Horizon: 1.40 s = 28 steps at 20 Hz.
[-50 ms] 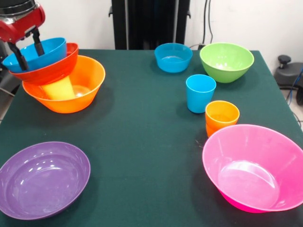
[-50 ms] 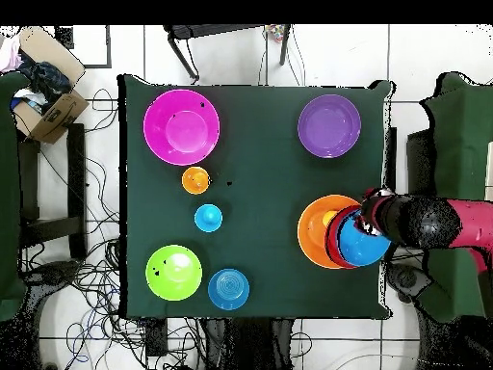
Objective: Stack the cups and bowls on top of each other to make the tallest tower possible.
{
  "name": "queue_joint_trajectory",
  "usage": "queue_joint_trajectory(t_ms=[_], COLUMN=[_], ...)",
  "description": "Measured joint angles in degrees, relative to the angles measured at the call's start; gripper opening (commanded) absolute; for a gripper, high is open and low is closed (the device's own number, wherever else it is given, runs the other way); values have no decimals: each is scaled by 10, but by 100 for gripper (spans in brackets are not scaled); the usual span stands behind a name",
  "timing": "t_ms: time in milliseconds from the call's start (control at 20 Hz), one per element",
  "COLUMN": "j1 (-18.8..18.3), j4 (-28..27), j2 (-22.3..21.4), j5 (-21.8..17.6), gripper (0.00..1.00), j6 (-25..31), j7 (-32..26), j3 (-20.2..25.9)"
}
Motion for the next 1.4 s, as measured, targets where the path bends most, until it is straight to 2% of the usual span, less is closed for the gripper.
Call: queue_joint_trajectory(t_ms=[1400], j1=[17], j4=[6], j2=[-57], j5=[34], gripper=[100], j6=[0], j7=[0], j3=[0])
